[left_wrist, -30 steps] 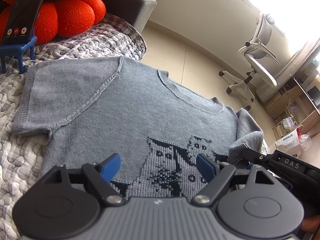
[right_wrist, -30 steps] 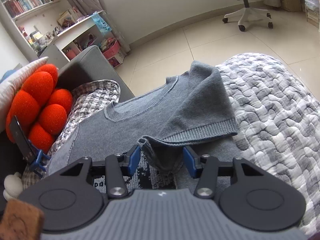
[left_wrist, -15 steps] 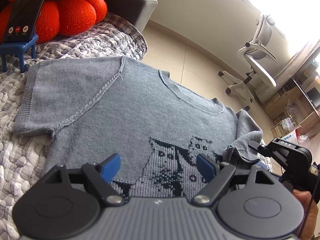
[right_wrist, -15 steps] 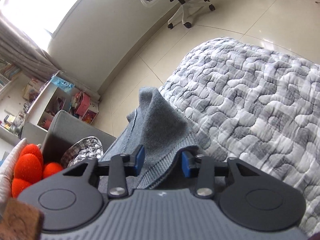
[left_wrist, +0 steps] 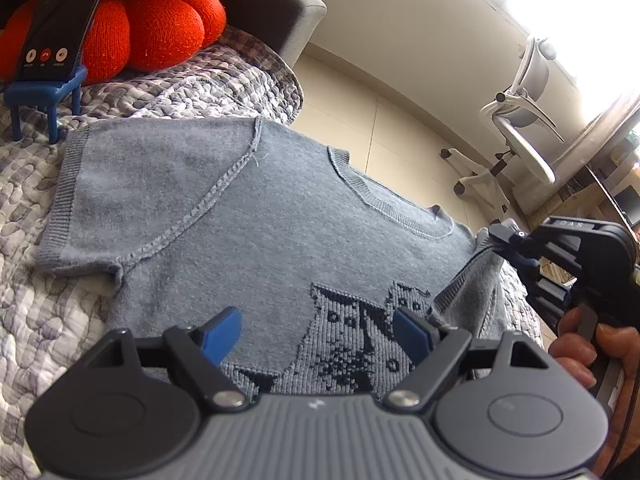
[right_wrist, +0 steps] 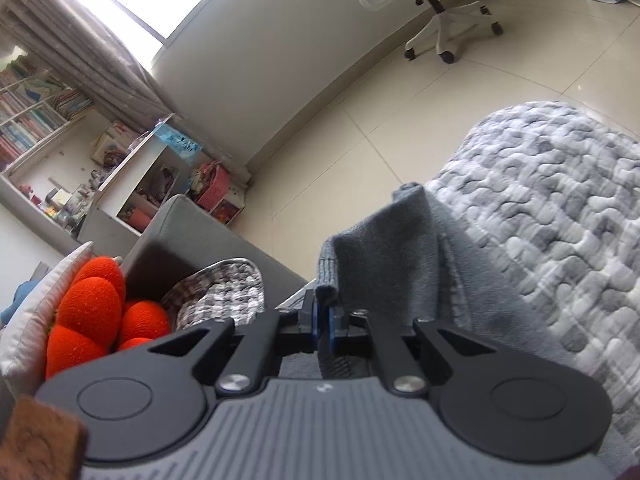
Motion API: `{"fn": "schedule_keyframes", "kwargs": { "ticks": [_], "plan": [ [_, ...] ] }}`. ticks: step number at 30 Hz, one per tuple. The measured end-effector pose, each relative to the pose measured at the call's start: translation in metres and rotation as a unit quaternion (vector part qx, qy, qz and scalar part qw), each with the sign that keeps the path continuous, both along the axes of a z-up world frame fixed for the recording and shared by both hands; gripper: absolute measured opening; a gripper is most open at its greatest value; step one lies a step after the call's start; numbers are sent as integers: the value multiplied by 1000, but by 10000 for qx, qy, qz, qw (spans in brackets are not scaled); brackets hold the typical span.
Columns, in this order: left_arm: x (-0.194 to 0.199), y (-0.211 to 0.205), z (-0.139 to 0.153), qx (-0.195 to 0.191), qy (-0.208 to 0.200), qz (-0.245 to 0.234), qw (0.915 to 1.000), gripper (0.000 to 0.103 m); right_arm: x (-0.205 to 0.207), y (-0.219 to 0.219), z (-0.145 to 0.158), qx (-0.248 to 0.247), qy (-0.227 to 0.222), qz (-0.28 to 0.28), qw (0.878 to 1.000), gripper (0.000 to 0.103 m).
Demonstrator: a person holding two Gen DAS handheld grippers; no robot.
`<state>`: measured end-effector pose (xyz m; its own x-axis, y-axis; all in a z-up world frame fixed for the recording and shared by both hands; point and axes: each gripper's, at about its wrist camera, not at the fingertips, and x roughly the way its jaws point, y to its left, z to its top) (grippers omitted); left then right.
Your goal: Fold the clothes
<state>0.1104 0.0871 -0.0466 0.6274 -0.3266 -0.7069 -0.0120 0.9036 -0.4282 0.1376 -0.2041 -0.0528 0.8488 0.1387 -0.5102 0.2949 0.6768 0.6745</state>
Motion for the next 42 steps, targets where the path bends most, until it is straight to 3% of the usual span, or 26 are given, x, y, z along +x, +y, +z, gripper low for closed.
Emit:
{"fn": "schedule_keyframes", "kwargs": {
  "ticks": [4,7,11,17,20,24,26,34,38,42],
  "plan": [
    [2,4,0,-57,28,39,10000,84,14,12,4,-28,38,383,9993,7],
    [3,6,0,-92,37,39,9999,84,20,17,5,142,121,649,9977,16],
    [3,6,0,-77,48,18,10000,84,17,21,11,312,170,968,9947,17],
    [4,7,0,-35,33,-9,10000,84,-12,9,20,482,248,902,9944,20],
    [4,4,-1,-69,47,-175,9998,82,-30,-5,19,487,269,750,9956,38],
    [4,-1,-1,-177,35,-364,9992,77,-53,-23,15,536,330,631,9960,39],
    [5,-1,-3,-368,71,-443,9983,69,-65,-30,13,529,368,665,9957,39],
    [25,-20,-16,-632,372,-568,9957,41,-83,-33,17,-169,821,1348,9873,39],
    [51,-38,-13,-582,260,-653,9958,40,-86,-35,25,-562,1002,1811,9767,39],
    [75,-56,-19,-110,95,-659,9977,36,-101,-31,22,-832,1133,2274,9636,39]
  ]
}}
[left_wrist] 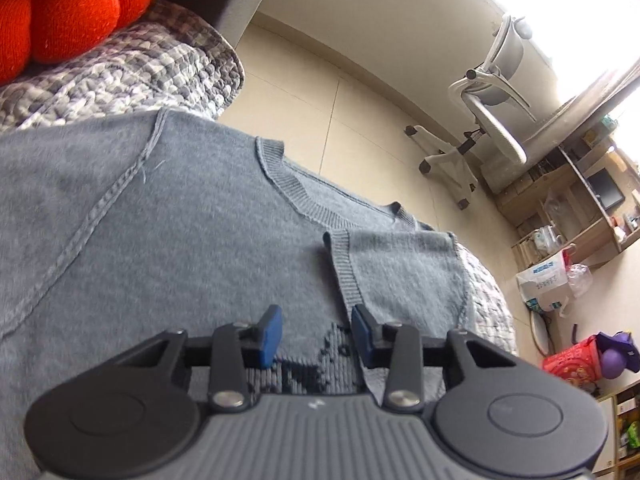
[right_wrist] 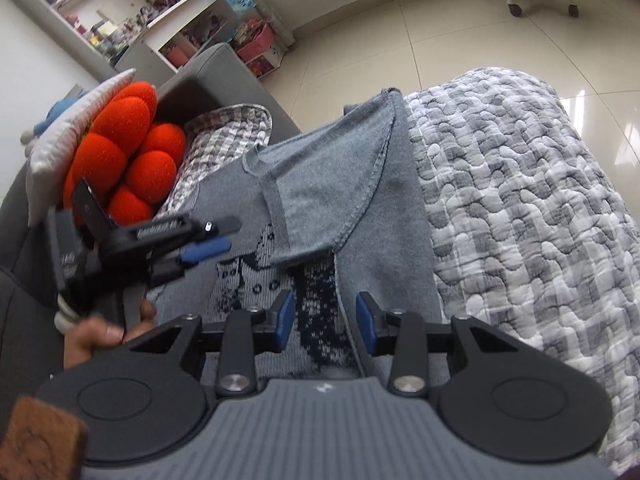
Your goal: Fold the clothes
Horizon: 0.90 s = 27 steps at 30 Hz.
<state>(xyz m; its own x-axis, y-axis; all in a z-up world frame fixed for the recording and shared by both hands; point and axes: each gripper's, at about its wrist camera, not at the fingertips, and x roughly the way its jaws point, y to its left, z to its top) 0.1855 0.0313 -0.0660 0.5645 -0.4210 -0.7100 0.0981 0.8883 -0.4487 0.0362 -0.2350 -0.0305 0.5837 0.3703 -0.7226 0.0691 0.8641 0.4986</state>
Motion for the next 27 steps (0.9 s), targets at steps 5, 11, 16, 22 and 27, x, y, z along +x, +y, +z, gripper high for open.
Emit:
{"fn": "schedule_keyframes", "kwargs": {
  "ticks": [5,11,16,22,27],
  "plan": [
    [15,-5,-11,21,-267,-20,9996,25,-27,10,-18,-264,171,465,9984,39],
    [21,-12,-19,-301,-484,-35,9984,23,-50,24,-28,-1036,140,897,9905,38],
    [26,-18,-25,-478,-567,167,9971,9,-67,37,-36,-1769,149,1108,9779,31],
    [29,-24,-25,-430,-613,241,9969,5,-92,46,-38,-2372,241,1343,9618,31],
    [20,-23,-19,-370,-418,83,9984,17,-108,45,-36,-2623,350,1450,9534,31]
  ]
}}
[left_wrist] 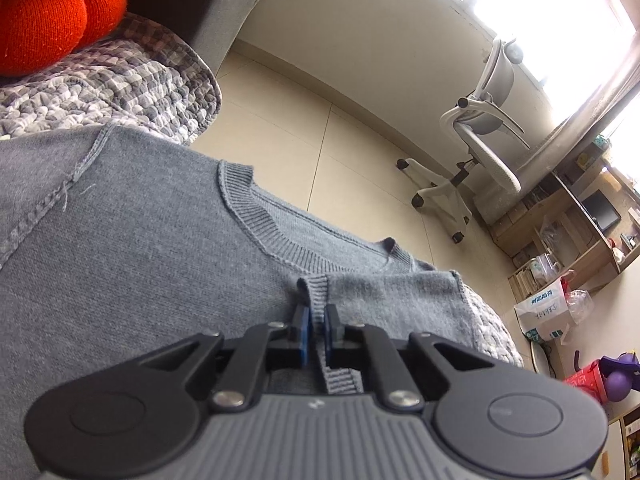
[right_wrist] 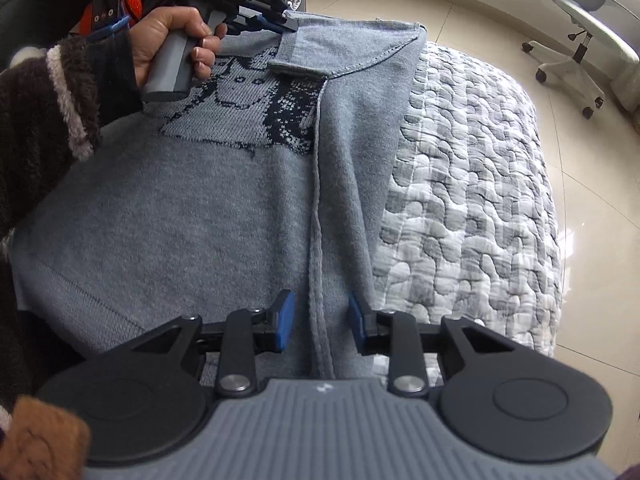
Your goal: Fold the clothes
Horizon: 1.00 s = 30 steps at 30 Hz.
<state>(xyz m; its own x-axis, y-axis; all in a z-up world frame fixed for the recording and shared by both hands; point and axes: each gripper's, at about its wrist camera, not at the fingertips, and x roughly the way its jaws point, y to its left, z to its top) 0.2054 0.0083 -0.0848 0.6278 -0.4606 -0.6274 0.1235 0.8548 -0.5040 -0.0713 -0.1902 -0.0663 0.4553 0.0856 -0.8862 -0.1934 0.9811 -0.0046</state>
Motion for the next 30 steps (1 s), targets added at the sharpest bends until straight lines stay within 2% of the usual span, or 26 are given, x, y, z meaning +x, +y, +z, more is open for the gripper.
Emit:
{"fn": "schedule_keyframes", "kwargs": {
  "ticks": [2,5,7,9,12,17,25,30],
  "plan": [
    [-7,-2,5,99,-11,-129,9999,33,-3,-2,-1,-50,48,-2,10000,31],
    [-21,-6,13,361,-1,-273,9990,44,-6,-2,-5,-132,94,15,9999,31],
    [-30,-9,17,444,92,-435,9980,45,-8,-1,-7,-189,114,46,9997,29],
    [-39,-12,19,512,225,-624,9965,45,-10,0,-7,-233,119,58,9996,16],
    [-54,-15,20,455,503,-964,9930,46,-14,-1,0,-142,74,55,9999,9],
    [-69,-15,9,-155,1078,-1373,9845,56,-17,0,18,172,48,139,9997,7],
    [-82,-19,0,-452,1010,-1359,9845,58,-8,6,34,1134,224,206,9931,7],
    [-90,-23,-2,-487,831,-1350,9862,57,1,19,31,1250,378,360,9908,7]
  ]
}}
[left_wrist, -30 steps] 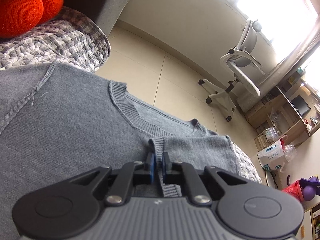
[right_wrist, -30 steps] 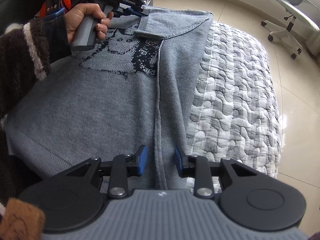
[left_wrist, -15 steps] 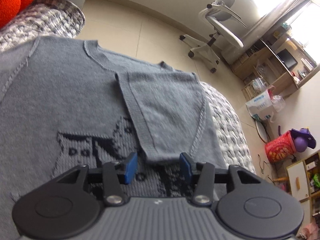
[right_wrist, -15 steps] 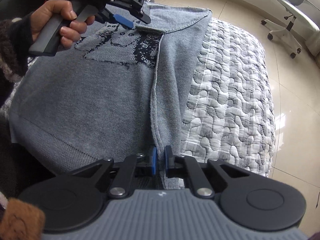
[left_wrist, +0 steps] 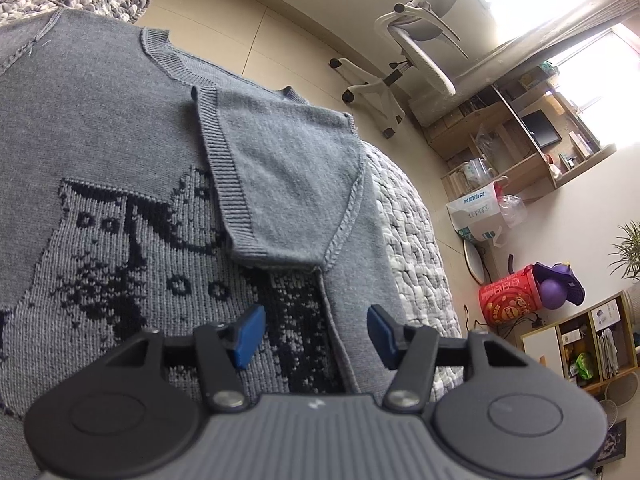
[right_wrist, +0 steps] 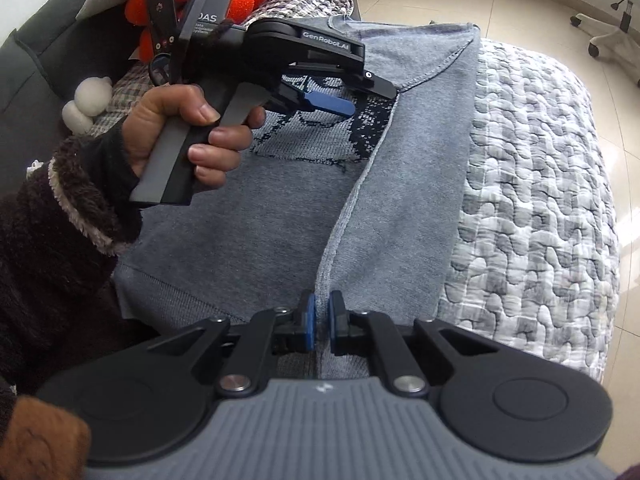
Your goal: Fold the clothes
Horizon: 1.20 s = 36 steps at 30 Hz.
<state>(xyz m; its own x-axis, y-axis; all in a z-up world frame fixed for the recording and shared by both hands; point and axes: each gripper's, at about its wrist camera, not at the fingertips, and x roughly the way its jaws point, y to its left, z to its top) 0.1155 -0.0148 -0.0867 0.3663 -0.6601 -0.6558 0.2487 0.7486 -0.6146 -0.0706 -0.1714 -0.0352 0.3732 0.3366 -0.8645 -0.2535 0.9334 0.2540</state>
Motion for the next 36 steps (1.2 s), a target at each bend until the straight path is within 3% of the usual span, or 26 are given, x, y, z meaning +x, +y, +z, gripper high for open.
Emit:
{"fn": "schedule_keyframes", "kwargs": {
  "ticks": [6,10,13,17,18,20,27,28,29,30,32,36],
  "plan": [
    [-4,-6,4,155,-204,-66,9996,57,0,18,-19,92,560,387,9976,19],
    [-7,-10,10,237,-406,-178,9987,55,-5,21,-17,11,589,575,9966,19],
    [-8,-15,13,328,-528,-349,9975,47,1,8,-11,-12,416,272,9988,20],
    [-3,-19,9,430,-336,-404,9977,46,16,-15,-8,-96,213,-354,9991,24],
    [-1,-18,7,407,-297,-375,9980,45,19,-21,-10,-108,179,-527,9984,34],
    [3,-15,4,361,-231,-308,9986,37,24,-33,-14,-113,154,-834,9963,42],
    [16,-19,-6,59,-64,-60,9999,24,27,-52,-36,85,341,-1295,9910,42],
    [16,-20,-9,25,-63,-12,10000,10,26,-51,-40,117,387,-1315,9905,41],
    [14,-21,-10,49,-90,24,9999,2,26,-48,-45,127,428,-1330,9901,27],
    [11,-23,-10,150,-181,78,9997,2,26,-46,-49,111,429,-1326,9902,14],
    [4,-27,-7,402,-421,60,9983,2,25,-50,-48,19,388,-1292,9909,3],
    [-2,-33,8,871,-667,-71,9939,4,17,-61,-44,-44,439,-1434,9887,5]
  ]
}}
